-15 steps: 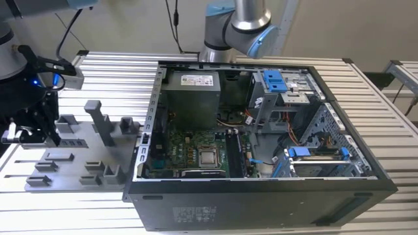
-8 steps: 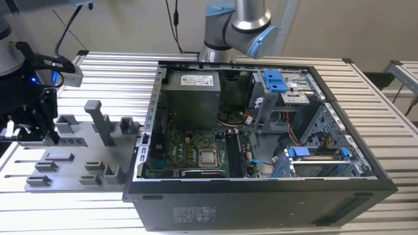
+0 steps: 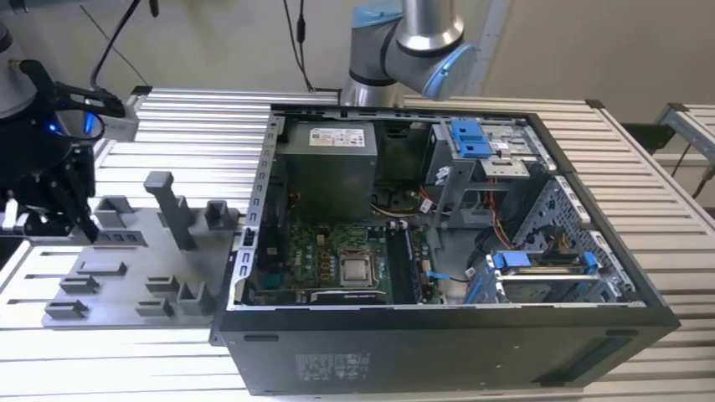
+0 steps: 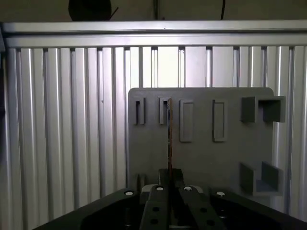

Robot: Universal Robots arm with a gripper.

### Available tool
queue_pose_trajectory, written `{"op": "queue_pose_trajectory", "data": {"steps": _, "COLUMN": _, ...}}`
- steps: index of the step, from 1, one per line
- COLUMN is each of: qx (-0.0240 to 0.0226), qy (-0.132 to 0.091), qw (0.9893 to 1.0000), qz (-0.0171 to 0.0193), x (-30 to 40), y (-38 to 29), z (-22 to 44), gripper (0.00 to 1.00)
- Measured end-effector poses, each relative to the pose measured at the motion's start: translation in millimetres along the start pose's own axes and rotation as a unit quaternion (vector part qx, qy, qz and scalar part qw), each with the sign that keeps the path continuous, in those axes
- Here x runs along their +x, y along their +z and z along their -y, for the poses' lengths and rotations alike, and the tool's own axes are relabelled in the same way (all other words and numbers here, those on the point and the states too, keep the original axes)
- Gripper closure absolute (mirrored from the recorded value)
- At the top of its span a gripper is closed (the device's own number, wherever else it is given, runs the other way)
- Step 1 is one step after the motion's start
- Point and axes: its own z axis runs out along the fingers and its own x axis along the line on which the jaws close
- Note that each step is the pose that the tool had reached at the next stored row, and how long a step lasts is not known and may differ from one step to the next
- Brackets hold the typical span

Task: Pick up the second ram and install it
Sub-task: 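Pick up the second ram and move it above second insertion slot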

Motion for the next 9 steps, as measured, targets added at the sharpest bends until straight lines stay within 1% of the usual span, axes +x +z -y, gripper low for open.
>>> {"op": "queue_pose_trajectory", "data": {"steps": 5, "qx": 0.0000, "qy": 0.000, "qw": 1.0000, "qz": 0.0000, "x": 0.0, "y": -6.9, "z": -0.2, "gripper": 0.86}}
{"op": "queue_pose_trajectory", "data": {"steps": 9, "qx": 0.0000, "qy": 0.000, "qw": 1.0000, "qz": 0.0000, "x": -0.1, "y": -10.4, "z": -0.3, "gripper": 0.86}}
